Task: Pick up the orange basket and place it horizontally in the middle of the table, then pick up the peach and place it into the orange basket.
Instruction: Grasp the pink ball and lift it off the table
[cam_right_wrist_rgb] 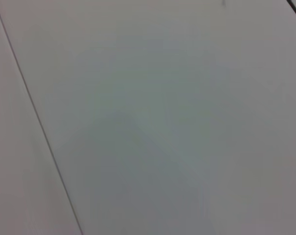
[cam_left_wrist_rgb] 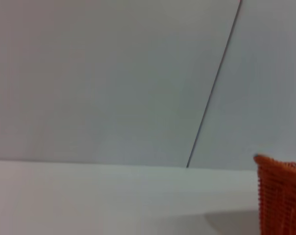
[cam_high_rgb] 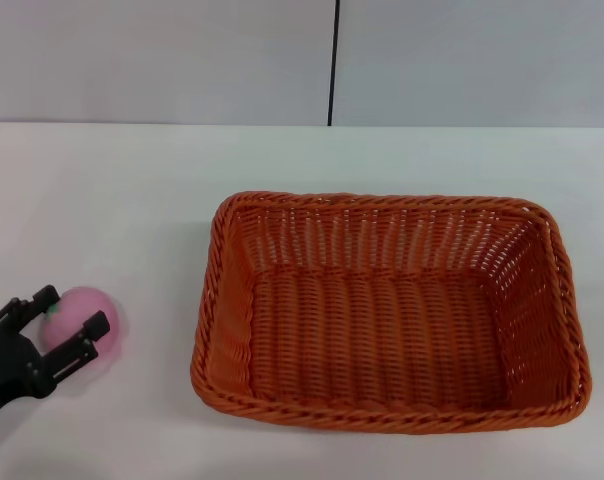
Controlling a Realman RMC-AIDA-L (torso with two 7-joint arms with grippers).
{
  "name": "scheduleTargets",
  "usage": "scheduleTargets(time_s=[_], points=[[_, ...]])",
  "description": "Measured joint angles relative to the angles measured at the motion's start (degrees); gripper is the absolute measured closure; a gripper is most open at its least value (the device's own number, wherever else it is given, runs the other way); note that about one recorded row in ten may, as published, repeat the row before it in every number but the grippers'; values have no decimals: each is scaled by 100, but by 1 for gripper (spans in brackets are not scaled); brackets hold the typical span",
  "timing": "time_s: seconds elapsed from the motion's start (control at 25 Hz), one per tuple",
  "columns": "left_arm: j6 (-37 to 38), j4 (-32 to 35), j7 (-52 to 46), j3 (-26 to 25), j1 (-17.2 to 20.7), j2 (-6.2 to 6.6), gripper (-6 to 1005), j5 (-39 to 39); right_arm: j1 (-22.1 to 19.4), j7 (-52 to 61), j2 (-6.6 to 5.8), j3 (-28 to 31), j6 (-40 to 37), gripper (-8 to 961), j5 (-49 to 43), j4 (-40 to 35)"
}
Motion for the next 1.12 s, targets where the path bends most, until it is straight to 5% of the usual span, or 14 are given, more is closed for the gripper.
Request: scheduleTargets(time_s=[0.52, 1.12], points=[[239, -31, 7, 684, -64, -7, 169, 0, 9, 0, 10, 36, 33, 561, 4, 29], [212, -50, 160, 777, -116, -8, 511, 5, 4, 2, 20, 78, 43, 562, 4, 38]])
